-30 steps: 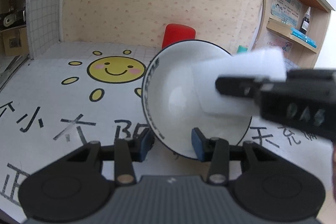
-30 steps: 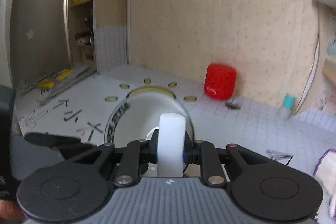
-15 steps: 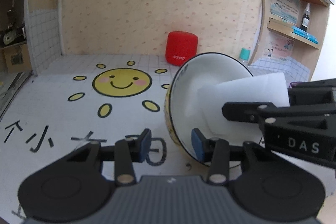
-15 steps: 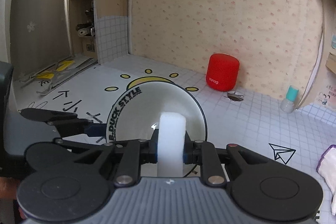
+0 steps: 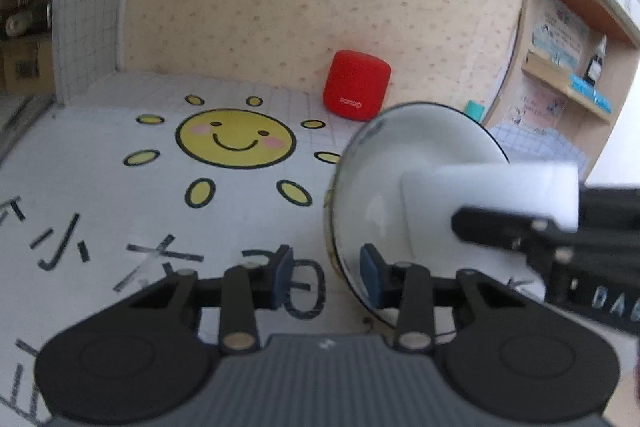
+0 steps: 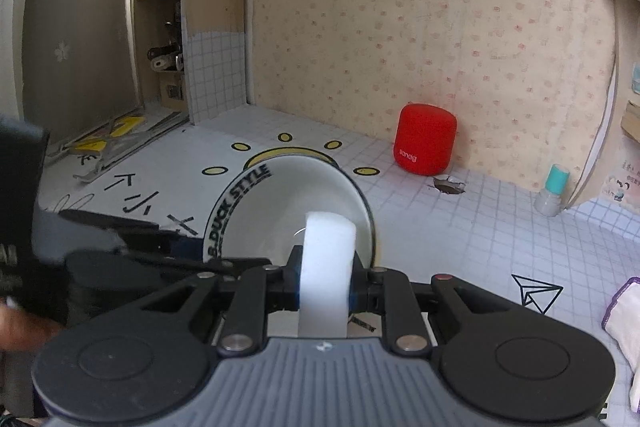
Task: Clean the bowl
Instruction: 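Keep the bowl gripped with the left gripper while the right gripper wipes the inner rim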
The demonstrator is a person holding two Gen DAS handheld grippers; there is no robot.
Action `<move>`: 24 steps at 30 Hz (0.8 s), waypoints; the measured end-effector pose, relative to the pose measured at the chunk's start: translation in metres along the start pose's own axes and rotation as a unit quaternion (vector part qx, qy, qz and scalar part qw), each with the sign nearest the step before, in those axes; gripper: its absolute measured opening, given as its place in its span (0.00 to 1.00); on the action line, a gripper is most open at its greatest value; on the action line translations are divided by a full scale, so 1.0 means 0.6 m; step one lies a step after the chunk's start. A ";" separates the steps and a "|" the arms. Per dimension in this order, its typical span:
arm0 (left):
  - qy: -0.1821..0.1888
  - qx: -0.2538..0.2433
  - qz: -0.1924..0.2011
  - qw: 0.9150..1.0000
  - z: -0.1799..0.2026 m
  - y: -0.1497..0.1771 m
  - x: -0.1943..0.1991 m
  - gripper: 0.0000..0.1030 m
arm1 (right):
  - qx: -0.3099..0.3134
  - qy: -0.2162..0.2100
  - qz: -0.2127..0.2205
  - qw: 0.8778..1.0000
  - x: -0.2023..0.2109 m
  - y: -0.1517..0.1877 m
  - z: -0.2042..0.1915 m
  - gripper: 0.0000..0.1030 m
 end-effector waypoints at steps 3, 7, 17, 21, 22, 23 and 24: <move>-0.003 -0.012 0.002 1.000 0.008 0.006 0.004 0.33 | -0.004 0.003 0.007 1.000 -0.002 -0.006 0.000 0.18; 0.000 -0.027 0.003 1.000 0.025 0.015 0.015 0.33 | -0.015 0.000 0.015 1.000 -0.008 -0.017 -0.001 0.18; 0.000 -0.025 0.006 1.000 0.033 0.019 0.025 0.33 | -0.010 -0.010 -0.005 1.000 -0.001 -0.002 -0.003 0.18; 0.000 -0.025 0.006 1.000 0.036 0.021 0.028 0.33 | -0.013 -0.002 0.009 1.000 -0.002 -0.014 0.000 0.18; 0.000 -0.024 0.006 1.000 0.036 0.021 0.029 0.33 | -0.014 -0.004 0.010 1.000 -0.005 -0.015 -0.002 0.18; 0.000 -0.023 0.005 1.000 0.035 0.021 0.029 0.33 | -0.014 -0.007 0.009 1.000 -0.008 -0.015 -0.005 0.18; 0.001 -0.022 0.005 1.000 0.035 0.021 0.029 0.33 | -0.012 -0.012 0.005 1.000 -0.012 -0.012 -0.009 0.18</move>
Point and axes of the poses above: each gripper's, at about its wrist camera, not at the fingertips, and x roughly against the way its jaws point, z to its right, y to its underside, the point moved 4 cm from there along -x, roughly the way its jaws point, and after that the axes turned 15 degrees about z, right-handed, at the moved point
